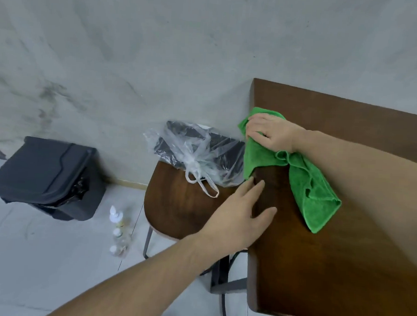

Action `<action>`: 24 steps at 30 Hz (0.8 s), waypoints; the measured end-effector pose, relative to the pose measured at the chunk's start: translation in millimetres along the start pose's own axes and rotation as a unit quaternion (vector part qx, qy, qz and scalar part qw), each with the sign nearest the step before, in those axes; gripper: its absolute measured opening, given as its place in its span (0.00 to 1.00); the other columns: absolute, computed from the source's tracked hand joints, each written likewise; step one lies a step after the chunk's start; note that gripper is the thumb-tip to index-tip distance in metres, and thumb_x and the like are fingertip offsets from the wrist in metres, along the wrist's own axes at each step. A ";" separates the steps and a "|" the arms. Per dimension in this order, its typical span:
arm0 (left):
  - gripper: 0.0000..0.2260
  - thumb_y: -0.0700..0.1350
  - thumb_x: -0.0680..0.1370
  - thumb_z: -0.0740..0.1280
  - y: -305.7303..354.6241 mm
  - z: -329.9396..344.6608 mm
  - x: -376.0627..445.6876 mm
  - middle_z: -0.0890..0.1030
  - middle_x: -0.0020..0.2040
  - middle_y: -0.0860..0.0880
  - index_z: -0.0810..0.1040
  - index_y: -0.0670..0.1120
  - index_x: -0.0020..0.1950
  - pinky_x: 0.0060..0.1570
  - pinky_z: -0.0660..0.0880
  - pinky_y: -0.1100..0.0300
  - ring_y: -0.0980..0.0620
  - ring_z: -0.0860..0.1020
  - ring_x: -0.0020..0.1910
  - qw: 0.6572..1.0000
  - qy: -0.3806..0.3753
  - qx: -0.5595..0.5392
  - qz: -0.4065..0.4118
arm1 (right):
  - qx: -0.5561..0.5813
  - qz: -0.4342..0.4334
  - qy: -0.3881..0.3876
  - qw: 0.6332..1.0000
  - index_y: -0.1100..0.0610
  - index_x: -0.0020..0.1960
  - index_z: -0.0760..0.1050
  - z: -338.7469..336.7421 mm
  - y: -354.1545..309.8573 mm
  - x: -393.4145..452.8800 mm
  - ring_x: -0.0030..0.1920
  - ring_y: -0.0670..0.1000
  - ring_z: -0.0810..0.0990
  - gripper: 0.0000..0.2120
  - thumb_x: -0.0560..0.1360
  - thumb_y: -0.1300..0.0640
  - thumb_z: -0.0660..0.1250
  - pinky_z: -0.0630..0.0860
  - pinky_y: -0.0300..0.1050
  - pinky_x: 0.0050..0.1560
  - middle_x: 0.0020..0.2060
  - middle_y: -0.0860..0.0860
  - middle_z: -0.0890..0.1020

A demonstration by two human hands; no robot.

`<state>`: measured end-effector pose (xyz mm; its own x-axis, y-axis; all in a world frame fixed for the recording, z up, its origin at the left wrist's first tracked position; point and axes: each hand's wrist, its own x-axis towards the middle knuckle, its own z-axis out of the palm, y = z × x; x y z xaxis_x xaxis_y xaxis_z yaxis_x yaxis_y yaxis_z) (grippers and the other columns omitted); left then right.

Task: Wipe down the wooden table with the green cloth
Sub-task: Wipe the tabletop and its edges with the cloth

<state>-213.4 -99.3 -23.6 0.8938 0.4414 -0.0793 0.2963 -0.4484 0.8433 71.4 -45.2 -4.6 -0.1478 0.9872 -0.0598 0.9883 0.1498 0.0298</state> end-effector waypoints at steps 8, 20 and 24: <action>0.27 0.51 0.84 0.58 31.2 22.2 33.2 0.51 0.81 0.44 0.53 0.46 0.81 0.70 0.46 0.68 0.49 0.50 0.79 0.994 0.085 0.035 -0.065 | -0.009 -0.082 0.054 0.995 0.61 0.51 0.81 3.0 29.4 19.5 0.60 0.62 0.77 0.28 0.82 0.44 0.49 0.66 0.57 0.69 0.50 0.57 0.83; 0.25 0.52 0.84 0.54 32.0 41.6 61.1 0.60 0.75 0.37 0.57 0.47 0.80 0.72 0.62 0.48 0.38 0.62 0.72 0.970 0.155 0.166 -0.087 | -0.005 -0.249 0.045 0.967 0.55 0.47 0.80 3.7 47.9 35.5 0.44 0.57 0.76 0.23 0.84 0.42 0.52 0.72 0.55 0.55 0.40 0.51 0.80; 0.25 0.52 0.84 0.53 39.0 38.2 58.7 0.51 0.80 0.41 0.54 0.48 0.80 0.74 0.57 0.51 0.41 0.58 0.76 0.965 0.162 0.191 -0.078 | -0.013 -0.192 0.042 0.980 0.55 0.45 0.81 -0.5 86.3 68.8 0.46 0.58 0.78 0.26 0.82 0.41 0.50 0.72 0.54 0.56 0.41 0.52 0.82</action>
<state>-136.5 -120.6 -15.7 0.6941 0.7191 0.0332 0.5771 -0.5834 0.5714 146.5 35.7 -5.6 -0.5131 0.8583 0.0100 0.8576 0.5121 0.0475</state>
